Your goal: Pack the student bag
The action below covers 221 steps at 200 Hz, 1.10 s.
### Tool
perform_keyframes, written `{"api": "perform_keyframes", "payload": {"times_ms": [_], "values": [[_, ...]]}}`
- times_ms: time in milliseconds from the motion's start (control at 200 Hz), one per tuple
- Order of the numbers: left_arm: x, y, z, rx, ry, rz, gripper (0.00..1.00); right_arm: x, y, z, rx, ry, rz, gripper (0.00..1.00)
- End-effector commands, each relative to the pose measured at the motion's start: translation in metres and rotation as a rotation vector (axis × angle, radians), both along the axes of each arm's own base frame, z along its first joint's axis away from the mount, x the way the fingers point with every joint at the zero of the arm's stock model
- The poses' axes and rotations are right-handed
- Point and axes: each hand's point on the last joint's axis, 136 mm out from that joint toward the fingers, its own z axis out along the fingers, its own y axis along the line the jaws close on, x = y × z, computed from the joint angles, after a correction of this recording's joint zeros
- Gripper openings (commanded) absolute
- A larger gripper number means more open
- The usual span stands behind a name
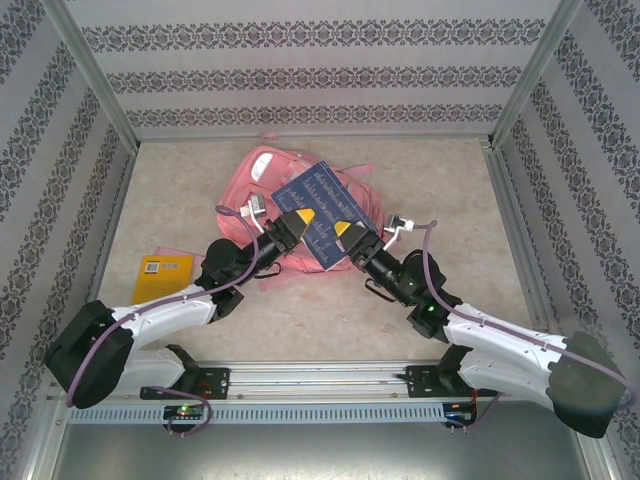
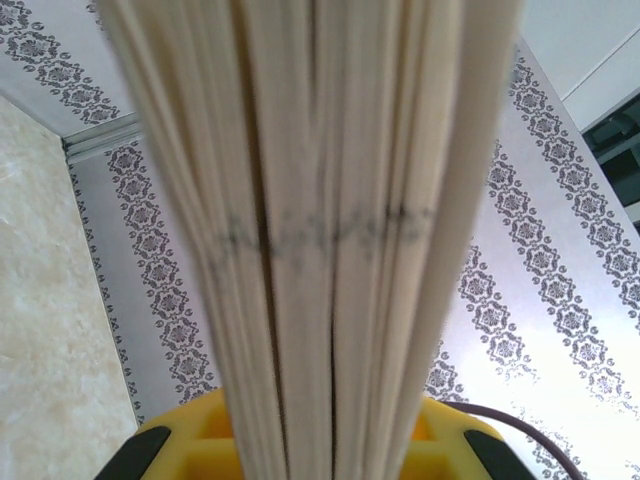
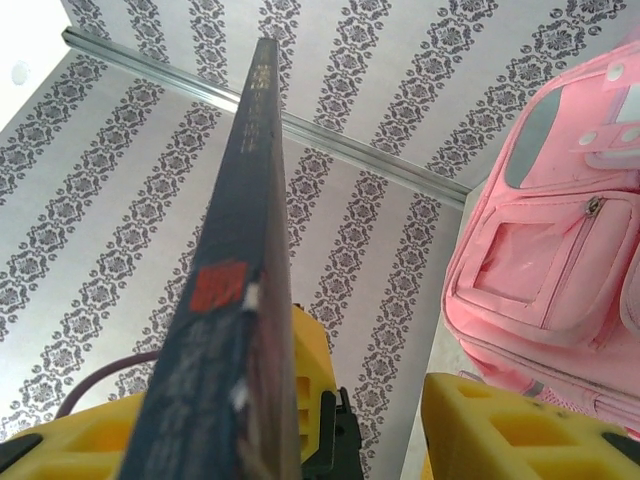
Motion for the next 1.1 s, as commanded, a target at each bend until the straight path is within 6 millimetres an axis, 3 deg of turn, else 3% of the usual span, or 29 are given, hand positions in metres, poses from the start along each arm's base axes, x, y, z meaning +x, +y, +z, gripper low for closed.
{"api": "perform_keyframes", "payload": {"times_ms": [0,65,150,215,260,300,370,440,540,675,909,1099], "values": [[-0.003,0.000,0.021,-0.032,-0.067,0.016,0.00,-0.002,0.001,0.023,0.058,-0.050,-0.003,0.54],[-0.003,-0.001,0.018,-0.025,-0.058,0.013,0.00,-0.003,0.003,0.023,0.053,-0.058,0.006,0.46],[-0.004,-0.009,0.018,-0.003,-0.061,-0.025,0.00,-0.003,0.001,0.023,0.039,-0.070,-0.005,0.25],[-0.005,-0.017,0.016,0.041,-0.059,-0.057,0.00,-0.002,-0.008,0.020,0.018,-0.071,-0.048,0.11],[-0.005,-0.020,0.010,0.083,-0.043,-0.064,0.00,-0.001,-0.018,0.015,0.002,-0.061,-0.092,0.06],[-0.004,-0.021,0.003,0.131,-0.027,-0.061,0.07,0.000,-0.030,0.012,-0.011,-0.055,-0.137,0.05],[-0.002,-0.022,-0.011,0.268,-0.005,-0.055,0.33,0.000,-0.049,-0.001,-0.081,-0.030,-0.204,0.03],[0.001,-0.021,-0.027,0.495,0.006,-0.054,0.43,0.000,-0.072,-0.020,-0.184,0.015,-0.270,0.00],[0.009,-0.020,-0.049,0.771,0.026,-0.076,0.47,-0.004,-0.109,-0.044,-0.284,0.086,-0.356,0.00],[0.035,-0.026,-0.077,1.004,0.054,-0.093,0.54,-0.009,-0.140,-0.063,-0.357,0.144,-0.410,0.00],[0.088,-0.044,-0.134,1.288,0.185,-0.127,0.53,-0.017,-0.169,-0.088,-0.513,0.195,-0.459,0.00],[0.114,-0.061,-0.166,1.376,0.183,-0.159,0.52,-0.022,-0.174,-0.094,-0.563,0.186,-0.447,0.00]]}}
